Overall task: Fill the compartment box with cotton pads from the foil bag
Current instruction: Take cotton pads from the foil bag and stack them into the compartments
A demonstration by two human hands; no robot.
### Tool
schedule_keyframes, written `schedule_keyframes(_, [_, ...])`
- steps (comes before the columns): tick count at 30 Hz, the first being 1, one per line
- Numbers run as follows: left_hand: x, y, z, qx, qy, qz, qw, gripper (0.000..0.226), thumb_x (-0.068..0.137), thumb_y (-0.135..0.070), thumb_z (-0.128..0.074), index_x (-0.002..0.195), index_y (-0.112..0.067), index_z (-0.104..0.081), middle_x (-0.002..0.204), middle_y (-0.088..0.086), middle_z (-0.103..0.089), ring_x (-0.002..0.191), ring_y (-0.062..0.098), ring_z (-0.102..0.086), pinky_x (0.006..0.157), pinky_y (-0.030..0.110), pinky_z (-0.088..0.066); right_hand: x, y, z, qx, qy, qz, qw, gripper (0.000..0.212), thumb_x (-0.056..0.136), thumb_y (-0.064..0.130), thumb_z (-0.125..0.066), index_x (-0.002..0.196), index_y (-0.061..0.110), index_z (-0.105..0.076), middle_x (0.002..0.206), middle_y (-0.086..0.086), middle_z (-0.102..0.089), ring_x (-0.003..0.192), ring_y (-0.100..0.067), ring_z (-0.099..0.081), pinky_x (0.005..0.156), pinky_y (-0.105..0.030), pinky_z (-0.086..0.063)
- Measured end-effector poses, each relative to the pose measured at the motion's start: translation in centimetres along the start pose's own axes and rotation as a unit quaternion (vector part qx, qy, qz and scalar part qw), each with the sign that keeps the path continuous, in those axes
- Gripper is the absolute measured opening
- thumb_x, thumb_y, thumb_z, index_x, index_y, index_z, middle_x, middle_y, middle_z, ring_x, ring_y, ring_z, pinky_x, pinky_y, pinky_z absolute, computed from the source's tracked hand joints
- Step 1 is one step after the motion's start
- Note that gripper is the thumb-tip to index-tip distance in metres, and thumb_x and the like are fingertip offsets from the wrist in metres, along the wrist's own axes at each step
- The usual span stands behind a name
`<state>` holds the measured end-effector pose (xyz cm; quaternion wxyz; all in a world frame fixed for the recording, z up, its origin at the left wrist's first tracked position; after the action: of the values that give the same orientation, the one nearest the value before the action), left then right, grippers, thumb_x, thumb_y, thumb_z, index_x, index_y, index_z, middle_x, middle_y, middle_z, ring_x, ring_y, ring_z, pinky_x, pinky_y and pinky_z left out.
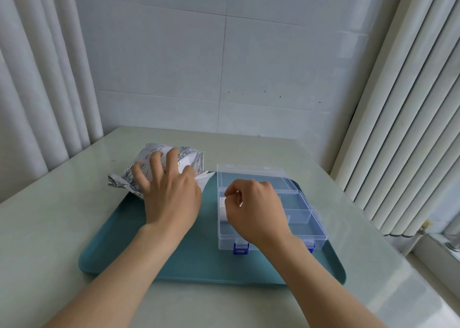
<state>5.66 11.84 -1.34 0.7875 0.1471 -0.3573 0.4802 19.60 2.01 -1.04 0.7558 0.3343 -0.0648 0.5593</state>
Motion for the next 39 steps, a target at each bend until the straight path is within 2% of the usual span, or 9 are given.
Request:
schedule_keyframes(4, [-0.1,-0.5,1.9,-0.124,-0.071,-0.038,0.989,0.010,0.084,-0.017,-0.076,0.081,-0.020,-0.067,0.123,0.002,-0.062,0.124,0.034,-0.048,0.095,0.051,-0.033,-0.1,0.1,0.1,-0.014,-0.003,0.013,1.000,0.025,0.090,0.014,-0.052,0.093,0.020,-0.077,0.075,0.001,-0.072,0.072,-0.027,-0.062,0.070,-0.031,-0.043])
schedule_keyframes(7, [-0.2,-0.8,3.4,-0.257,-0.099,-0.053,0.960,0.008,0.087,-0.016,-0.067,0.083,-0.015,-0.061,0.096,-0.003,-0.062,0.099,0.022,-0.049,0.082,0.030,-0.035,-0.2,0.6,0.8,-0.044,-0.044,0.052,0.997,0.021,0.086,0.015,-0.056,0.097,0.019,-0.074,0.071,0.002,-0.070,0.070,-0.027,-0.061,0.076,-0.035,-0.048])
schedule_keyframes(10, [-0.5,-1.1,3.6,-0.372,-0.053,-0.017,0.927,0.018,0.091,-0.011,-0.068,0.081,-0.017,-0.055,0.074,-0.009,-0.056,0.073,0.012,-0.048,0.063,0.022,-0.035,-0.2,0.8,1.7,-0.003,-0.084,0.042,0.996,0.020,0.085,0.014,-0.057,0.104,0.020,-0.059,0.076,0.005,-0.067,0.070,-0.025,-0.060,0.074,-0.039,-0.048])
schedule_keyframes(15, [-1.1,-1.7,2.2,-0.466,0.049,0.056,0.881,0.023,0.097,-0.011,-0.063,0.080,-0.020,-0.050,0.065,-0.001,-0.060,0.055,0.011,-0.050,0.054,0.019,-0.041,-0.6,-0.1,2.6,0.238,-0.074,-0.057,0.967,0.040,0.095,0.010,-0.049,0.129,0.030,-0.047,0.107,0.007,-0.066,0.086,-0.011,-0.063,0.075,-0.030,-0.047])
schedule_keyframes(17, [-1.3,-1.9,1.3,-0.543,0.101,0.099,0.828,0.019,0.100,-0.008,-0.060,0.084,-0.013,-0.052,0.075,0.008,-0.068,0.062,0.016,-0.068,0.062,0.028,-0.060,-0.4,-0.5,2.4,0.309,-0.057,-0.087,0.946,0.037,0.096,0.010,-0.049,0.127,0.030,-0.057,0.102,0.006,-0.073,0.082,-0.008,-0.065,0.070,-0.024,-0.048])
schedule_keyframes(20, [-1.8,-2.2,0.6,-0.626,0.145,0.169,0.747,0.014,0.102,-0.006,-0.060,0.090,-0.002,-0.055,0.091,0.023,-0.070,0.082,0.037,-0.076,0.066,0.043,-0.066,0.1,-1.0,2.5,0.340,-0.072,-0.087,0.934,0.022,0.098,0.011,-0.058,0.102,0.023,-0.076,0.084,0.004,-0.078,0.077,-0.014,-0.071,0.067,-0.029,-0.055])
schedule_keyframes(27, [-2.6,-2.5,-1.2,-0.732,0.182,0.259,0.603,0.021,0.100,-0.015,-0.071,0.117,-0.003,-0.070,0.103,0.012,-0.079,0.096,0.030,-0.078,0.080,0.042,-0.065,0.2,-1.8,2.5,0.407,-0.050,-0.125,0.903,0.012,0.098,0.017,-0.069,0.095,0.016,-0.080,0.084,0.004,-0.080,0.080,-0.012,-0.074,0.074,-0.027,-0.060])
schedule_keyframes(31, [-2.5,-2.2,-1.3,-0.746,0.189,0.260,0.584,0.025,0.097,-0.012,-0.072,0.120,-0.002,-0.070,0.107,0.016,-0.080,0.101,0.031,-0.078,0.079,0.035,-0.065,0.0,-2.2,2.1,0.429,-0.038,-0.166,0.887,0.010,0.094,0.010,-0.070,0.091,0.012,-0.080,0.080,-0.004,-0.079,0.070,-0.013,-0.072,0.071,-0.029,-0.062])
schedule_keyframes(39, [-2.3,-1.4,-1.6,-0.729,0.175,0.255,0.611,0.022,0.098,-0.011,-0.071,0.119,-0.003,-0.068,0.106,0.013,-0.081,0.102,0.029,-0.078,0.083,0.039,-0.065,0.4,-2.7,2.5,0.403,-0.044,-0.154,0.901,0.011,0.095,0.015,-0.071,0.088,0.018,-0.078,0.079,0.001,-0.077,0.068,-0.009,-0.065,0.067,-0.025,-0.056])
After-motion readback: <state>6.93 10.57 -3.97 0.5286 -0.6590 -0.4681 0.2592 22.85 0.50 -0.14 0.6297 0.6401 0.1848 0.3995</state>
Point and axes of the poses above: each hand's wrist, its own x-axis towards the middle knuckle, its own z-axis out of the back of the hand, y = z × x, the point moved 7 cm from there along x, towards the middle knuckle
